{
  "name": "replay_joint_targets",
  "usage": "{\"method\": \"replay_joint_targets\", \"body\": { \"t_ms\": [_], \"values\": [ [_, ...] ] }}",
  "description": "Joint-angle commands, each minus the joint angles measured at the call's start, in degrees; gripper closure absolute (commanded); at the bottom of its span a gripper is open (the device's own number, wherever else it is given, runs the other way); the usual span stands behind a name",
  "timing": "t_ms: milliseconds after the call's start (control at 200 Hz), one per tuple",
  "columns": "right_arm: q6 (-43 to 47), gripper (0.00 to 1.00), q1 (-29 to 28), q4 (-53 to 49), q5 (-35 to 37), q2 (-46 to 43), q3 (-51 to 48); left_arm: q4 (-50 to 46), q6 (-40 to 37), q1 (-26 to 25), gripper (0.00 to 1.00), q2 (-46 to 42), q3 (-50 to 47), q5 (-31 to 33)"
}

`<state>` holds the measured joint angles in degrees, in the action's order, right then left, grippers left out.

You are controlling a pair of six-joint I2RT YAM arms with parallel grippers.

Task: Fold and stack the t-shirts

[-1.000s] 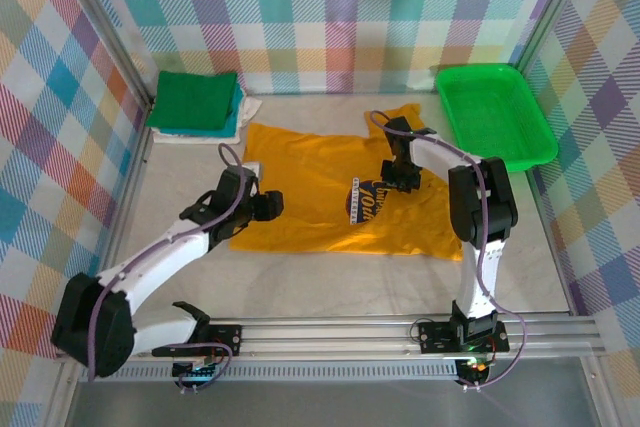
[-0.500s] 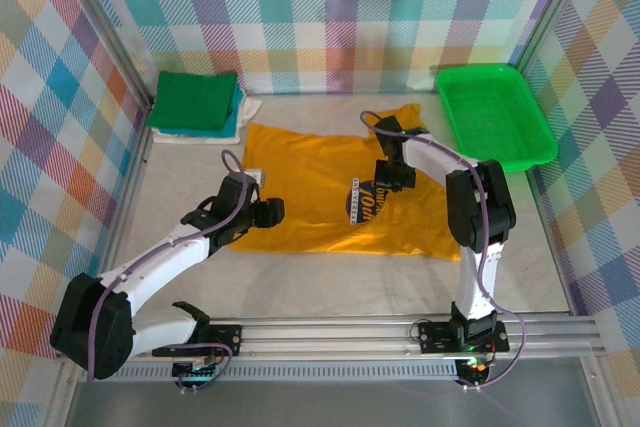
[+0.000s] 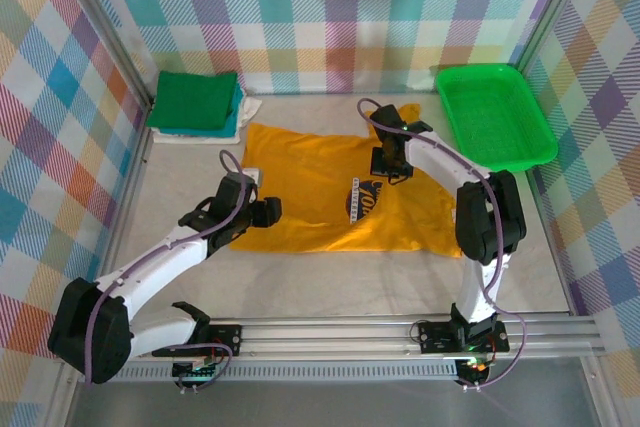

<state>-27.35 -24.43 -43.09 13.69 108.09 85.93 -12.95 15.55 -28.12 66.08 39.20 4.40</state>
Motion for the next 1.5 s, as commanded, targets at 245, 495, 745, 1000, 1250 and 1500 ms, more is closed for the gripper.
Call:
{"method": "replay_joint_targets", "body": {
  "t_ms": [245,495,745,1000,1250,1500],
  "values": [
    [-0.2,0.65,-0.2,0.1,0.3,-3.2,0.9,-2.4,-0.4,-0.5,0.32,-1.2,0.9,5.6],
    [-2.8,0.59,6.7,6.5,-9.7,-13.9,-13.2,-2.1,0.0,3.3,0.27,4.4,0.1,5.9],
    [-4.4,0.59,16.1,9.6,-15.2,-18.2,-26.7,-2.1,-1.8,7.4,0.3,15.9,6.3,4.7],
    [-2.4,0.59,18.4,9.9,-16.0,-16.3,-30.0,-6.0,0.0,9.2,0.58,23.5,10.9,3.3],
    [-5.8,0.67,23.1,15.6,-22.0,-12.2,-34.6,-8.3,5.6,13.1,0.8,28.9,10.6,-2.1],
    [-7.5,0.73,26.6,16.8,-22.6,-14.2,-38.8,-9.6,7.7,16.7,1.0,25.2,7.8,-1.7]
  ]
}}
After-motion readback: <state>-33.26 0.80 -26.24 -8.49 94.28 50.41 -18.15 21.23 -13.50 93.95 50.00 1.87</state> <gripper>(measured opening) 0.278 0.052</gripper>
